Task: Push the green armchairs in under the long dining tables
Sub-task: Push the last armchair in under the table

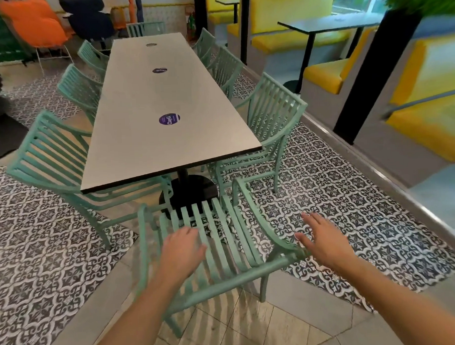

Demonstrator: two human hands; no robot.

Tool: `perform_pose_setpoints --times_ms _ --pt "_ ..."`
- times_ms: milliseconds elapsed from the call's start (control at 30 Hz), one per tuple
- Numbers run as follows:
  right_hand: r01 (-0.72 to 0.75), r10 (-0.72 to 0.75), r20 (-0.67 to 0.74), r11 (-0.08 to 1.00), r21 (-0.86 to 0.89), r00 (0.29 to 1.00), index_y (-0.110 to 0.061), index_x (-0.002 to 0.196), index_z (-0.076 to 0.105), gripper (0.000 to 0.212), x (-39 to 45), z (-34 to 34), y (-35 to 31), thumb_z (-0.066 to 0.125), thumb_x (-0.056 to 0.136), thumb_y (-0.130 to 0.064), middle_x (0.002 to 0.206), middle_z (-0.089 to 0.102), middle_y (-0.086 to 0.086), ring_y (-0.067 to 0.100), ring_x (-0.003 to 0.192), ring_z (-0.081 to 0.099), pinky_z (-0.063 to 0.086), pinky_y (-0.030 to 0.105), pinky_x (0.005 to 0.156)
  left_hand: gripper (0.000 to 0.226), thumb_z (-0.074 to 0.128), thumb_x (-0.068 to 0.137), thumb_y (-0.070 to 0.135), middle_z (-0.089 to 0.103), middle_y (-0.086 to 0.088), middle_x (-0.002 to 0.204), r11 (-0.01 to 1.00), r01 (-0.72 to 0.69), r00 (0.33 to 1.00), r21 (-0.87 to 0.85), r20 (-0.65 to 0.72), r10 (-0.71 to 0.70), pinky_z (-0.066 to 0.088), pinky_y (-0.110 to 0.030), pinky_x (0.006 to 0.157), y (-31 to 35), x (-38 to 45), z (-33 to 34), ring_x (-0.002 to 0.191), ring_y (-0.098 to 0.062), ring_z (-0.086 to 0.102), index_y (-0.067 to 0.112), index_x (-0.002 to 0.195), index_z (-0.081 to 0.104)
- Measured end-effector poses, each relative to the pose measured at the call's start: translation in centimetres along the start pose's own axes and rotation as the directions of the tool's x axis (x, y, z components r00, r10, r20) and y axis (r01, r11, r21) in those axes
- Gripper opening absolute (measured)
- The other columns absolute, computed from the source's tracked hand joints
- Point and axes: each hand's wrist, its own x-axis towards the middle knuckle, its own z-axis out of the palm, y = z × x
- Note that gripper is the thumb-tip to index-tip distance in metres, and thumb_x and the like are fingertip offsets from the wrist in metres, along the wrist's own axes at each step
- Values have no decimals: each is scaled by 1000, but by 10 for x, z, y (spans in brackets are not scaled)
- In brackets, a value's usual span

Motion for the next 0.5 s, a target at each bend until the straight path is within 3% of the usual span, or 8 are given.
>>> perform_pose_setpoints --times_ms 133,300,433,500 --pt "60 -59 -63 998 16 996 -26 152 19 72 22 -17 27 36 91 -61 158 24 0 19 144 25 19 38 118 52 46 95 50 52 5 137 984 -168 986 61 11 167 37 -38 109 61 27 -5 126 -18 48 25 140 48" --pt "129 -124 -72 989 73 990 -28 152 20 73 60 -40 92 43 90 -59 156 26 0 18 143 26 22 38 118 42 46 95 43 58 -1 125 899 -359 933 250 60 356 38 -40 104 161 81 -9 117 -23 52 20 127 58" --pt "243 -242 -21 969 48 970 -29 151 19 68 92 -54 161 41 93 -56 155 26 -7 14 144 23 12 31 118 36 45 95 42 60 -3 118 865 -398 915 306 73 396 39 -41 100 252 122 -1 109 -24 55 18 119 59" --pt "257 -258 9 965 56 966 -33 151 17 67 109 -65 201 41 93 -57 156 24 -7 14 144 22 15 34 119 35 45 96 42 59 -4 114 863 -402 915 306 109 388 39 -40 99 303 137 6 109 -24 54 17 116 59"
